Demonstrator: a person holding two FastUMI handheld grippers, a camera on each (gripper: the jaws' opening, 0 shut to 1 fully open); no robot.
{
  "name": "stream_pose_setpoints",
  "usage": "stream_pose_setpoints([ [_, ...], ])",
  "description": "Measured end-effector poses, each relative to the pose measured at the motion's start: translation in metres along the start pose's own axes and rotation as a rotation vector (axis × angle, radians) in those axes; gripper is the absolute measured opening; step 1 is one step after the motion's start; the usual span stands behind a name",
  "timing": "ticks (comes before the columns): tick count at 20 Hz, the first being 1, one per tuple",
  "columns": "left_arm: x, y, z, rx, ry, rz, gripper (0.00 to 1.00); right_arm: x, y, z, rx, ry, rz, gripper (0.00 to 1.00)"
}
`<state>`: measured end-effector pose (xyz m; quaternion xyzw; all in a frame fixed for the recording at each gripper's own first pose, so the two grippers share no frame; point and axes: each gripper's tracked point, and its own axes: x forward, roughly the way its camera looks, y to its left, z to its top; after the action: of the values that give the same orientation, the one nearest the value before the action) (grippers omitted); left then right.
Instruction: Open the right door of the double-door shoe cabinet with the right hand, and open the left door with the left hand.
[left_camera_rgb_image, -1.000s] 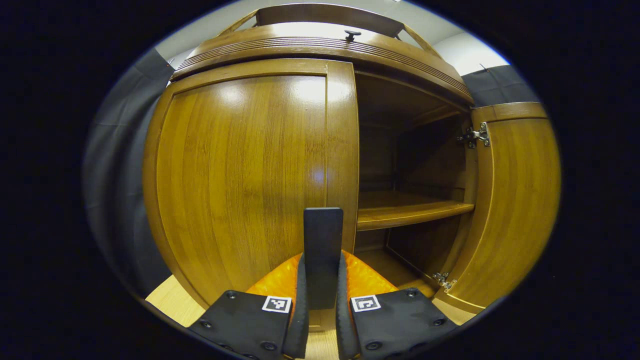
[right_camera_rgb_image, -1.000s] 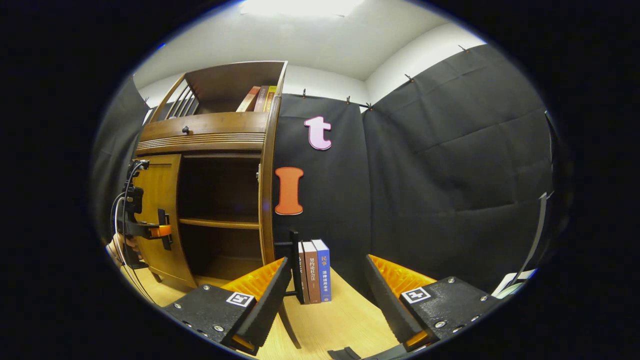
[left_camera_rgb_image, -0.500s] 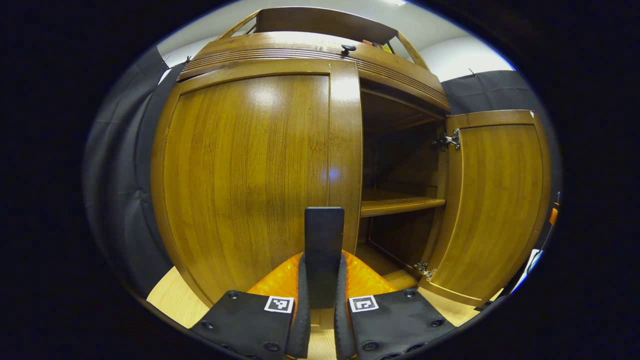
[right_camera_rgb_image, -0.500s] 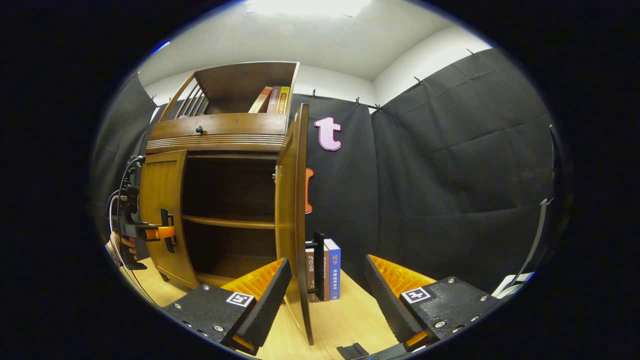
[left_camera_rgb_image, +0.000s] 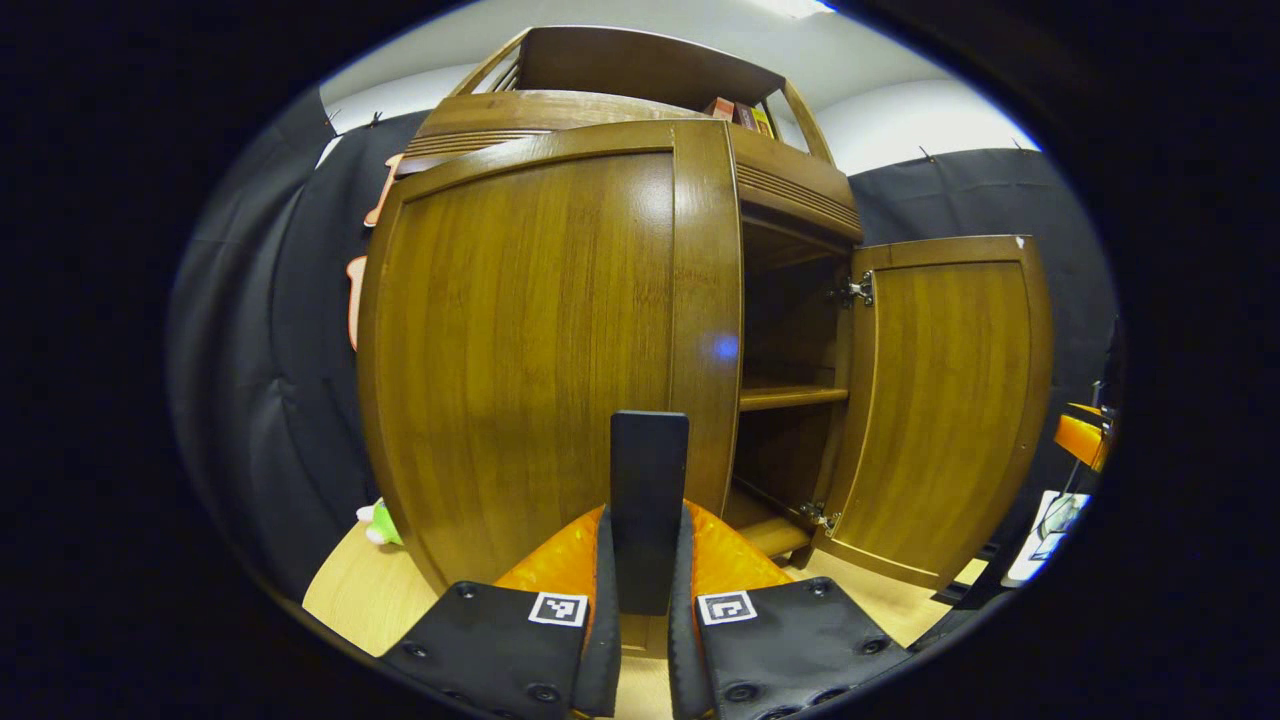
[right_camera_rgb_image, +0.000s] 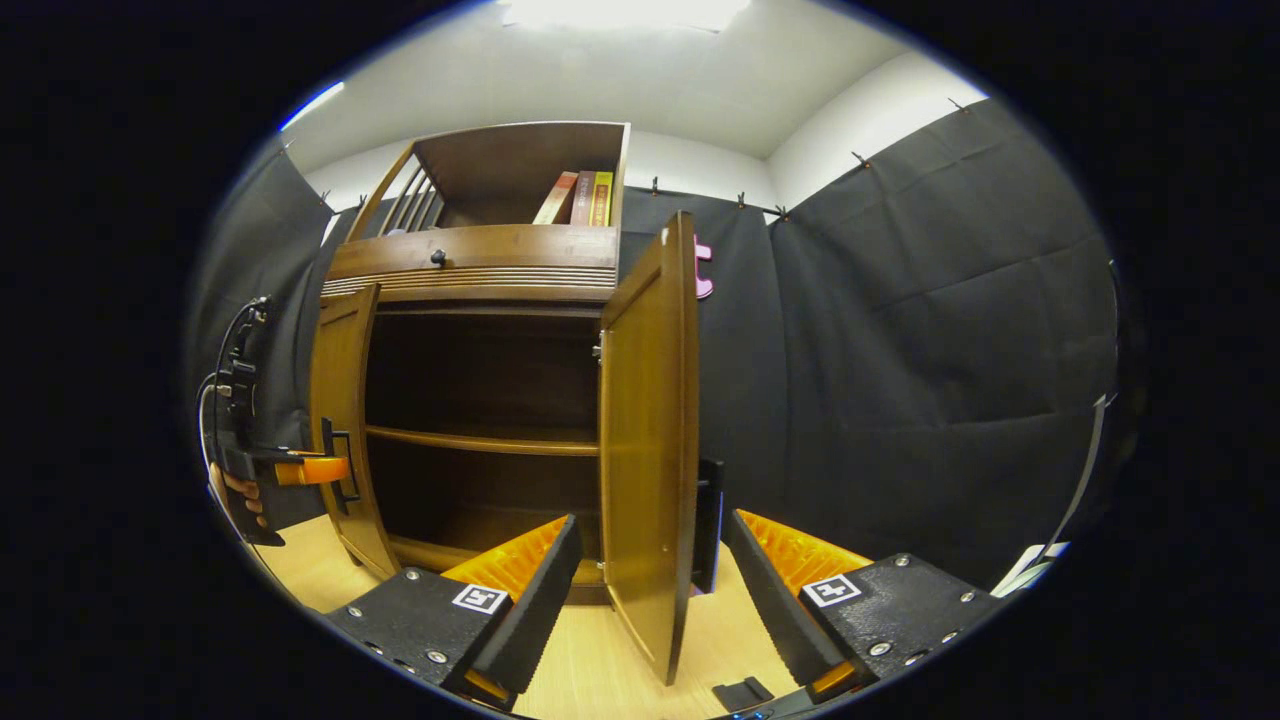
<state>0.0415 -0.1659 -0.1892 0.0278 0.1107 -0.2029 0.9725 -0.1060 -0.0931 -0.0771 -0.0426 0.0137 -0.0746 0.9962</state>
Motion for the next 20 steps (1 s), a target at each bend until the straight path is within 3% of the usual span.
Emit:
stream_pose_setpoints([
  [1,-0.007,0.001,0.0,0.003,0.0,0.0,0.27,0.002,0.007,0.001,0.004,0.001,0.011,0.92],
  [2,-0.016,0.004,0.0,0.006,-0.001,-0.001,0.26,0.002,0.015,0.001,0.005,0.002,0.022,0.92],
  [3,-0.024,0.008,0.0,0.01,-0.001,-0.002,0.27,0.001,0.021,0.0,0.004,0.002,0.032,1.0],
  [6,-0.048,0.022,0.002,0.002,0.002,-0.005,0.27,-0.002,0.038,0.001,0.0,0.0,0.059,0.92],
  [15,-0.098,0.06,0.0,0.004,-0.002,0.054,0.25,-0.006,0.082,0.005,0.012,-0.004,0.148,0.92],
  [16,-0.102,0.064,-0.001,0.005,0.003,0.063,0.27,-0.007,0.085,0.006,0.013,-0.007,0.158,1.0],
  [17,-0.105,0.066,0.001,0.008,0.001,0.074,0.26,-0.007,0.088,0.007,0.012,-0.01,0.167,0.92],
  [20,-0.114,0.078,-0.001,0.023,-0.011,0.091,0.19,-0.005,0.101,0.008,0.016,-0.015,0.188,0.92],
])
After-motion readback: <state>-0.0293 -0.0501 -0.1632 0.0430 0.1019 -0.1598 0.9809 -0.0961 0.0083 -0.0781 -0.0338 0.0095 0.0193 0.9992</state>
